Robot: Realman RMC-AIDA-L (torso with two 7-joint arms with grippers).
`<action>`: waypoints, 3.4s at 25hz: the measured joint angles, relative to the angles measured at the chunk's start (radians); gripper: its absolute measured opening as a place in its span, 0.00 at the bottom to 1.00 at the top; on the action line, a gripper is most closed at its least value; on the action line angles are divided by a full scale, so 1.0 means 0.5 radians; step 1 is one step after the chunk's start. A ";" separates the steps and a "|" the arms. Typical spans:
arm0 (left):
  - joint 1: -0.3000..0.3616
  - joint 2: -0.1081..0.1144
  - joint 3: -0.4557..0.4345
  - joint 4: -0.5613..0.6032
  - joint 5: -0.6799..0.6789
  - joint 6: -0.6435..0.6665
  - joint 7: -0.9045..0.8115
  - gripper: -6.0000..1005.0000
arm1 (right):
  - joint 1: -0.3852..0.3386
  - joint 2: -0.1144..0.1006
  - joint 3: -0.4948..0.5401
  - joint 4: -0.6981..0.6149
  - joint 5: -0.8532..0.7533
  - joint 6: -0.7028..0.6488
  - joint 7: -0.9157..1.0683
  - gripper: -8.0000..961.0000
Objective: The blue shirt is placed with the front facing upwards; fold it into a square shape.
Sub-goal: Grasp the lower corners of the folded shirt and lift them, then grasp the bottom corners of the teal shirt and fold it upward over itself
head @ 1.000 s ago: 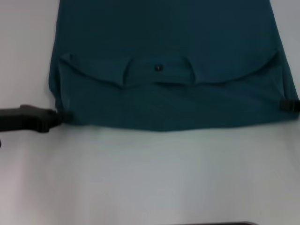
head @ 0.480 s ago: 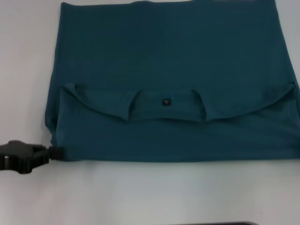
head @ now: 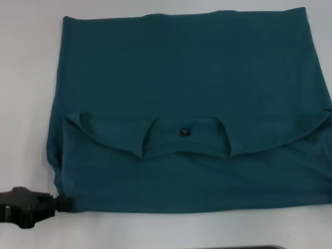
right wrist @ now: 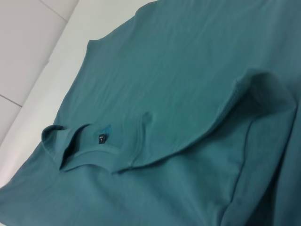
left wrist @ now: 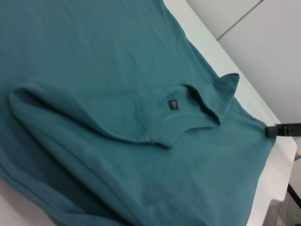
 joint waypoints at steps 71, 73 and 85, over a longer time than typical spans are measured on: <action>-0.079 0.065 -0.285 0.060 0.104 0.074 0.142 0.02 | 0.090 -0.061 0.278 -0.007 -0.117 -0.170 -0.162 0.05; -0.108 0.062 -0.329 0.062 0.103 0.074 0.150 0.02 | 0.111 -0.064 0.304 -0.007 -0.115 -0.169 -0.163 0.04; -0.459 0.038 -0.473 0.067 0.100 -0.036 0.122 0.02 | 0.334 -0.060 0.489 -0.008 -0.111 -0.117 -0.153 0.04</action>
